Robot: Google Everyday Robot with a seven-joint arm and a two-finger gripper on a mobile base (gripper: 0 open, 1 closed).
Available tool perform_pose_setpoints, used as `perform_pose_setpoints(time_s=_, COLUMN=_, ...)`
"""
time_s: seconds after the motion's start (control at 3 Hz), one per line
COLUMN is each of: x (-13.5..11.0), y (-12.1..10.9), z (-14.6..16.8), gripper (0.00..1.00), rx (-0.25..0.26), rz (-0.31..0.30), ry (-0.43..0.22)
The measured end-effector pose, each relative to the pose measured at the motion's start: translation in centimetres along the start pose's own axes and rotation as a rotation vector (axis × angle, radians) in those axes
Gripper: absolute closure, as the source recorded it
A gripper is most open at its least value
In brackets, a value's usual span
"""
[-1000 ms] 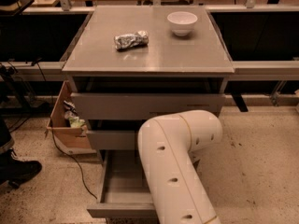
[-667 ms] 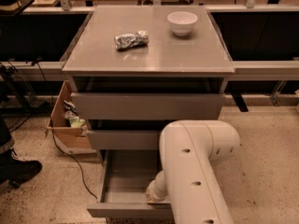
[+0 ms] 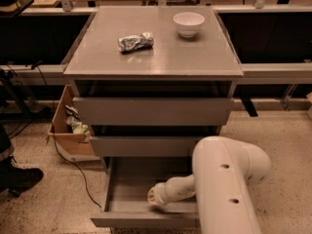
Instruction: Open bottom drawer
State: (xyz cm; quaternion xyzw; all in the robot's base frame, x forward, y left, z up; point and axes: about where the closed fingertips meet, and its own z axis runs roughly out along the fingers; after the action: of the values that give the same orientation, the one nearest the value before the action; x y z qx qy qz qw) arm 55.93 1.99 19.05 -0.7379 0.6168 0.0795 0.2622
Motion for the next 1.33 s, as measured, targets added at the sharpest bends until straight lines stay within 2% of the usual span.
perform_pose_setpoints(time_s=0.33, x=-0.92, y=-1.65, z=0.53, gripper=1.0, rx=0.051, rz=0.006, ry=-0.05)
perform_pose_setpoints(time_s=0.67, x=-0.94, y=-2.31, z=0.45, gripper=1.0, rx=0.077, rz=0.02, ry=-0.076)
perform_pose_setpoints(time_s=1.0, x=-0.96, y=-2.51, z=0.41, gripper=0.82, rx=0.085, rz=0.024, ry=-0.083)
perform_pose_setpoints(time_s=1.33, x=-0.96, y=-2.51, z=0.41, gripper=0.59, rx=0.085, rz=0.024, ry=-0.083)
